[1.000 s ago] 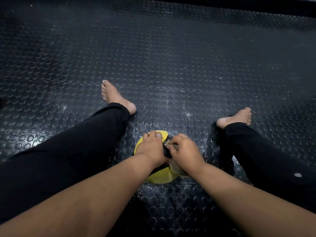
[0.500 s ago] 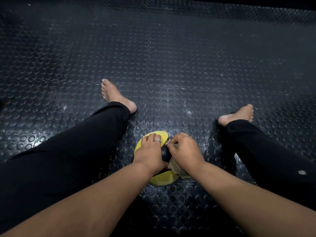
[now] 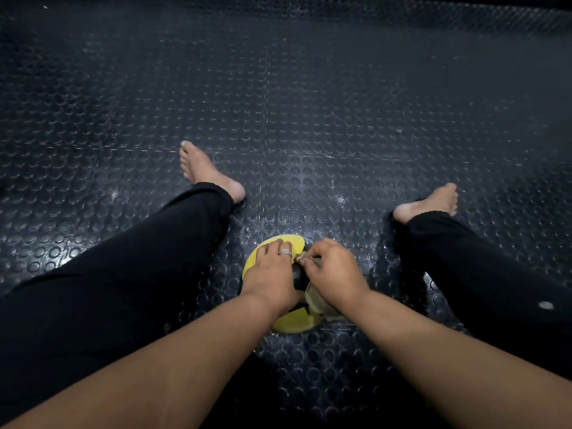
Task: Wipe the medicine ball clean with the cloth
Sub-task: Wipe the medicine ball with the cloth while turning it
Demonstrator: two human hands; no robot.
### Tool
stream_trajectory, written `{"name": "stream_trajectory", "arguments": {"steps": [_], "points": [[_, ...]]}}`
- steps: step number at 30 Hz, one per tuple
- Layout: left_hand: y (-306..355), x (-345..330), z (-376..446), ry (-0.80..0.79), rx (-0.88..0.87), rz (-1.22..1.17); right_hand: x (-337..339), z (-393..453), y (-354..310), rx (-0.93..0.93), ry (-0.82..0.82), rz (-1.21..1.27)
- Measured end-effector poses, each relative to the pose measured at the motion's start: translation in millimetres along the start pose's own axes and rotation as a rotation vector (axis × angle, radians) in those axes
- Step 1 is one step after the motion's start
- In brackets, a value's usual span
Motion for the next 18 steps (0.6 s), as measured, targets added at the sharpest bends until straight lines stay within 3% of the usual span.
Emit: {"name": "stream_trajectory", "arguments": {"steps": [7, 14, 18], "points": [[1, 2, -3, -0.018, 0.019, 0.002, 11, 31, 9, -0.146, 0.002, 0.0], [-1, 3, 3, -0.004, 0.038, -0.03, 3, 9, -7, -0.04, -0.029, -0.082], [1, 4, 5, 0.005, 0.02, -0.009, 3, 14, -2, -0.08, -0.005, -0.034]]}}
Point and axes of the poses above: each hand's wrist, its own z-axis towards the middle knuckle, its own x-axis out of the back of the hand, y = z × x, the point moved 5 cm from there along z, towards the middle knuckle, and after that the axes turned 12 degrees about -y, right-handed, at the moved point
